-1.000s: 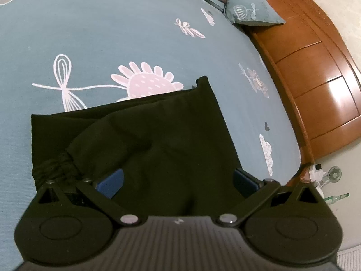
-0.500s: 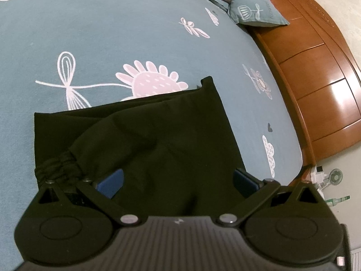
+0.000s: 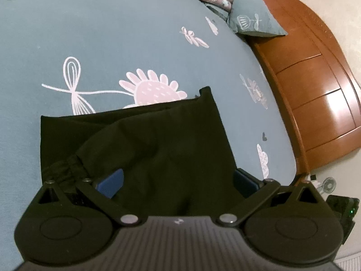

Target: Fold clothes

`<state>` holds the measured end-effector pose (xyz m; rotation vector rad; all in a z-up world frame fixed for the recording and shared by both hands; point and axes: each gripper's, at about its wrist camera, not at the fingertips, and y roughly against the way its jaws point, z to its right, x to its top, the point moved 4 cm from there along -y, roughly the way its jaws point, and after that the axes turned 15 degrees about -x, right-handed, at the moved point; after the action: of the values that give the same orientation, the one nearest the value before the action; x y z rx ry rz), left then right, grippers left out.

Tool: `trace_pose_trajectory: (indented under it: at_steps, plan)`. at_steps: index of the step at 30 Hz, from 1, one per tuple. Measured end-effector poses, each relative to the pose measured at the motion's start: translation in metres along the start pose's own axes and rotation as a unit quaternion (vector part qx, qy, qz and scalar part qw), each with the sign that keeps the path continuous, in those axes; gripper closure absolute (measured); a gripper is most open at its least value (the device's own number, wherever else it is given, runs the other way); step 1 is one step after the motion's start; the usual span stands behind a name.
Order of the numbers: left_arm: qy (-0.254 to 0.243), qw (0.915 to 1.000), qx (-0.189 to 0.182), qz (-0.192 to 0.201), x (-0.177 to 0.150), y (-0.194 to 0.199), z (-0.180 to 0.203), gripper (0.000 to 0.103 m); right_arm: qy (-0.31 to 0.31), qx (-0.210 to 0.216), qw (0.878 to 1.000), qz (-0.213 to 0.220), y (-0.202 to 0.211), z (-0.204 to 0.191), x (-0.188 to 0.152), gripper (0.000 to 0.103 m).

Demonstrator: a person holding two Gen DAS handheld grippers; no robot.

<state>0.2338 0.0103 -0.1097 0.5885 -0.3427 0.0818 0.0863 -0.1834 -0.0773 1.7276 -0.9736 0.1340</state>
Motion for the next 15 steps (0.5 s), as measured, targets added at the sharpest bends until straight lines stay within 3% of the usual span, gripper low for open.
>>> trace_pose_trajectory:
  at_steps: [8, 11, 15]
  plan:
    - [0.003, 1.0000, -0.002, -0.003, 0.000, -0.002, -0.002, 0.001, -0.011, -0.021, 0.998, -0.054, -0.025, 0.002, -0.025, 0.000]
    - [0.002, 1.0000, -0.003, -0.003, 0.000, -0.002, -0.002, 0.001, -0.024, -0.024, 0.999, -0.042, -0.018, 0.005, -0.021, 0.000]
    - [0.002, 1.0000, -0.001, -0.004, 0.000, -0.003, -0.002, 0.001, -0.031, 0.016, 0.999, -0.022, -0.012, -0.002, -0.006, 0.000]
